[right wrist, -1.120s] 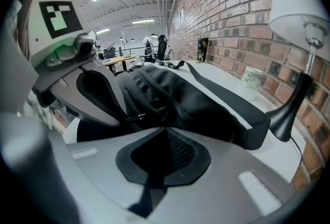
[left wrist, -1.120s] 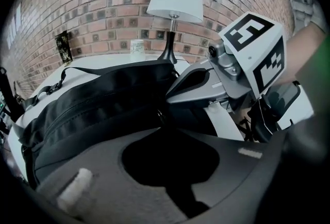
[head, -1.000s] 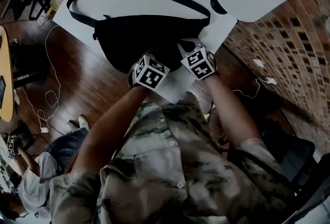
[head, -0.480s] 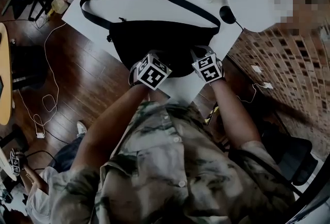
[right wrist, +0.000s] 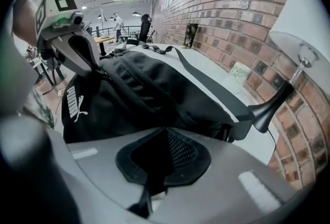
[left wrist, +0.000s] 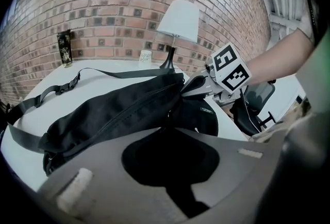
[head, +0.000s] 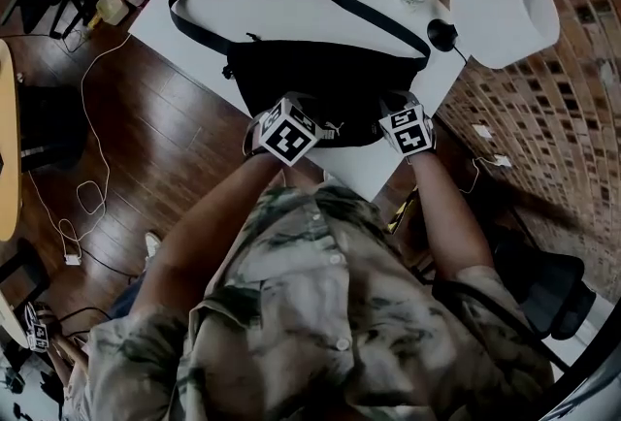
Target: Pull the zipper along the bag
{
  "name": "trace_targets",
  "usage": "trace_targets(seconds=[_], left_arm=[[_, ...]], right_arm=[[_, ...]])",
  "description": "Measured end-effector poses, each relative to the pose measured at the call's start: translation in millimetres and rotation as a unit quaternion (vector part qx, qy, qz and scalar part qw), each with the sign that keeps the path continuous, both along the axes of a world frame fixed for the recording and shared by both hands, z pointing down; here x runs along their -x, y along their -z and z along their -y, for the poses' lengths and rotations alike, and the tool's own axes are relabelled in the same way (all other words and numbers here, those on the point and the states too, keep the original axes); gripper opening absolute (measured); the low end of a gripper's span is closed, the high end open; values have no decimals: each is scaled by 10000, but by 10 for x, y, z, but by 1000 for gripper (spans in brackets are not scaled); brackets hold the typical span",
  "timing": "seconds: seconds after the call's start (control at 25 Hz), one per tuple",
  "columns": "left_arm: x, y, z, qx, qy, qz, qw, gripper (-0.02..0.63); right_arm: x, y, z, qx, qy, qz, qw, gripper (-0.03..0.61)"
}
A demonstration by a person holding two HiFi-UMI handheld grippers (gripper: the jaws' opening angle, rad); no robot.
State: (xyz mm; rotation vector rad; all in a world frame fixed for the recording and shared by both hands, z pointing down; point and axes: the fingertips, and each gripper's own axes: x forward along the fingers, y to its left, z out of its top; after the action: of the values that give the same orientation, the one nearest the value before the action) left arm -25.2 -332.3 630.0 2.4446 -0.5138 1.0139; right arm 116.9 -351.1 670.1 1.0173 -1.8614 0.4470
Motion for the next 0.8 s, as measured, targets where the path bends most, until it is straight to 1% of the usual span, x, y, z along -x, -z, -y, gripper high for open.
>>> trace_targets(seconds=[0.32,0.8], left_arm=[[250,12,46,32,-9,-159,9999,20],[684,-42,114,115,200,-310,9993,20]], right_arm=[[-23,-6,9,75,-212,-232,9995,6],[-44,-10,7,273,-376,-578,9972,6]])
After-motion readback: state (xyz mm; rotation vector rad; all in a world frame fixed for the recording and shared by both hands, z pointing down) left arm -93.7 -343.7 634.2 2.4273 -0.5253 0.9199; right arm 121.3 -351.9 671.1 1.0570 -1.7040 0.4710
